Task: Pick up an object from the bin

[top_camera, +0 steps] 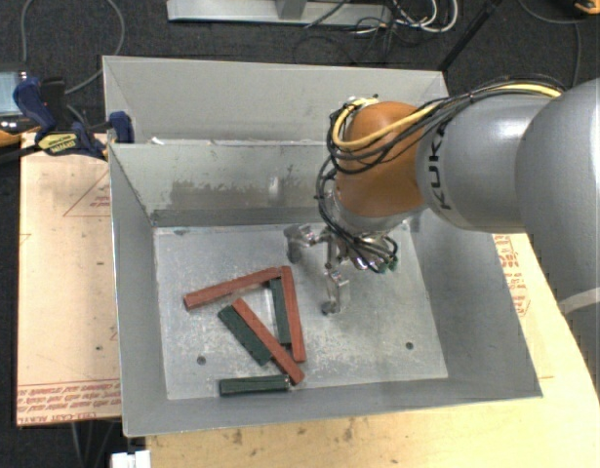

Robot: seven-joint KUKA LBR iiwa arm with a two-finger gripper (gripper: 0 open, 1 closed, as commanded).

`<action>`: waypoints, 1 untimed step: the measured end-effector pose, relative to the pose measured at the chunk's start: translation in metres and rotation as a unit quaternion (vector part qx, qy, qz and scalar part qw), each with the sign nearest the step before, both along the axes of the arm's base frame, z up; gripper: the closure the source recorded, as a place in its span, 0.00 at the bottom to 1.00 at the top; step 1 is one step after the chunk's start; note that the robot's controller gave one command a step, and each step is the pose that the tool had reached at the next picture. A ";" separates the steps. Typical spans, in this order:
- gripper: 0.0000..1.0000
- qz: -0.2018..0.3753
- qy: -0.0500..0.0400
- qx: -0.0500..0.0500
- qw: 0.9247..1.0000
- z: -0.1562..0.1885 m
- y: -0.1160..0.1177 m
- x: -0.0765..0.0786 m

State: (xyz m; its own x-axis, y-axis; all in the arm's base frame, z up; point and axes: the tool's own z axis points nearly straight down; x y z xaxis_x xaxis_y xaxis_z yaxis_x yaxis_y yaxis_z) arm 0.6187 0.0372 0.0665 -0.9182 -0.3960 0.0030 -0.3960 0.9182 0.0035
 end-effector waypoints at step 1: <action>1.00 -0.001 -0.003 0.000 1.000 0.004 -0.001 0.003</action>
Offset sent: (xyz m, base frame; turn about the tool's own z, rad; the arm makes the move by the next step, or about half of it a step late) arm 0.0000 0.0000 0.0000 0.0000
